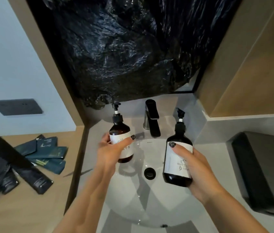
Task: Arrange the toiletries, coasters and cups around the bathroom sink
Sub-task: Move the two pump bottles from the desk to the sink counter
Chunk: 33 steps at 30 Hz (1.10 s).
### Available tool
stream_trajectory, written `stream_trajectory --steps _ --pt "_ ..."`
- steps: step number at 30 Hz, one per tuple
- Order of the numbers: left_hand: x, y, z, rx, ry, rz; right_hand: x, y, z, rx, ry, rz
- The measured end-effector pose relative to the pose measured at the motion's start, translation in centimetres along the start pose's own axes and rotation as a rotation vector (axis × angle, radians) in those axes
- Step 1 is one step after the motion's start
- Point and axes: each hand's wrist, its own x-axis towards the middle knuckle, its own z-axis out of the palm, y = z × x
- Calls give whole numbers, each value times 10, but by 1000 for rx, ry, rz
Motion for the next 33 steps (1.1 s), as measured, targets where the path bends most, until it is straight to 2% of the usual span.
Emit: stream_trajectory --steps 4,8,12,20,33 --pt "54 0 -13 99 31 38 27 -5 17 -59 4 8" --pt "99 -4 -32 172 -107 99 47 -5 33 -89 -36 -11" --pt "132 -17 -47 249 -147 132 62 4 44 -71 -92 -20" --pt "155 -28 -55 249 -209 191 72 22 59 -148 -147 -45" --pt "169 -21 -51 304 -264 200 66 35 49 -132 -120 -28"
